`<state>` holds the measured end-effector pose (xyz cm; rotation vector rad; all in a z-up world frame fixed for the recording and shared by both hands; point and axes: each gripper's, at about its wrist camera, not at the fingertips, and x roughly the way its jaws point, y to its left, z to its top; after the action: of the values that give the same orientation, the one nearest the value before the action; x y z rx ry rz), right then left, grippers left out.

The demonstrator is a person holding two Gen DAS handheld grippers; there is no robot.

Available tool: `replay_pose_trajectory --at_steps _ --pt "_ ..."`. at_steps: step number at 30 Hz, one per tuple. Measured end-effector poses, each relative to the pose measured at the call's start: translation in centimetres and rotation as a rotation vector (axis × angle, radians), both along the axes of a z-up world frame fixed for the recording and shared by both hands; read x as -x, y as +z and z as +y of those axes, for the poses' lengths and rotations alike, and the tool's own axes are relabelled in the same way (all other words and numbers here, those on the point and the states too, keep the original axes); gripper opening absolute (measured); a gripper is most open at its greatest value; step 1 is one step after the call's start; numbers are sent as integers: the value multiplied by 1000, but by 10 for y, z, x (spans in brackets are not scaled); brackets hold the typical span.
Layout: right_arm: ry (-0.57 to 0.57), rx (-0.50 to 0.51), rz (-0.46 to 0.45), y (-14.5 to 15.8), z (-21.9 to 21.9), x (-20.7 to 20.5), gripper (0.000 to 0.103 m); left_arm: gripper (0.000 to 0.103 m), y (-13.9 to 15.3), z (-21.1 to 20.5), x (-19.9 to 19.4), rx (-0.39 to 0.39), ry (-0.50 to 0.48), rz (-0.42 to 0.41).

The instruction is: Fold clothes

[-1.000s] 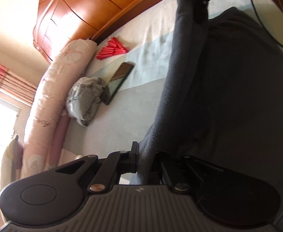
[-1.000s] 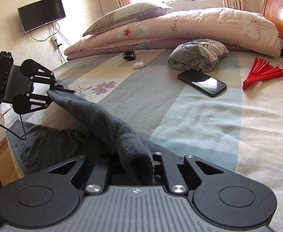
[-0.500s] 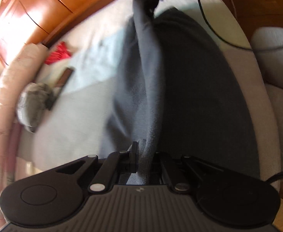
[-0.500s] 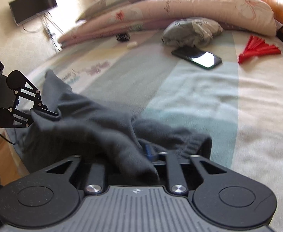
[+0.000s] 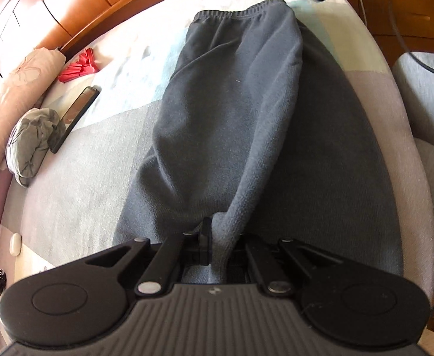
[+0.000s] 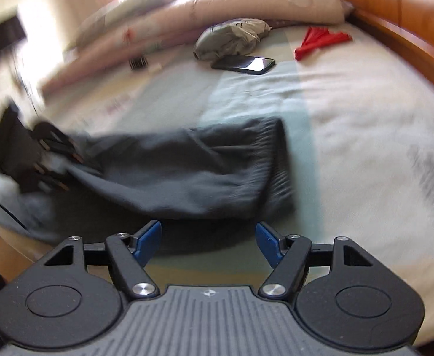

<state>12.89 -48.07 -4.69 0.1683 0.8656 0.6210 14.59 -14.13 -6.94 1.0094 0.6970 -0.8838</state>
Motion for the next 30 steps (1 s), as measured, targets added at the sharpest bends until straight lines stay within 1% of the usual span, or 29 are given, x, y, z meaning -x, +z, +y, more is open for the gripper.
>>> replay_pose_trajectory --at_steps 1,3,6,10,11,12,13,14,15,16,19,23,25,28,30 --pt "-17 -70 28 -4 1 3 75 0 0 1 0 7 3 3" --pt "-59 -160 75 -15 8 4 75 0 2 2 -3 22 15 11" --pt "-138 -269 145 -33 17 -2 74 0 6 3 -4 36 27 15" --pt "-312 -386 154 -44 12 -13 71 0 11 5 1 35 12 -5" --pt "-357 -412 156 -46 11 -15 65 0 12 5 1 35 11 -6" --pt "-410 -393 153 -46 11 -18 50 0 13 5 2 35 10 -7" --pt "-445 -362 152 -46 12 -21 38 0 14 5 2 36 9 -7" --pt "-471 -321 150 -46 14 -24 14 0 15 5 2 36 7 -6" --pt "-495 -280 147 -45 16 -26 8 0 16 5 2 36 5 -4" --pt "-494 -251 137 -44 20 -28 8 0 17 5 3 32 -1 -6" --pt "-472 -156 69 -32 30 -29 7 0 19 2 8 12 -27 -16" --pt "-458 -153 -19 -5 26 -32 5 0 31 -2 16 11 -62 -12" --pt "-451 -154 -47 5 21 -35 5 0 40 -5 22 19 -87 -6" --pt "-439 -154 -19 3 13 -44 5 0 44 -11 29 12 -109 -4" --pt "-442 -142 25 -13 11 -46 5 0 38 -15 31 1 -114 14"
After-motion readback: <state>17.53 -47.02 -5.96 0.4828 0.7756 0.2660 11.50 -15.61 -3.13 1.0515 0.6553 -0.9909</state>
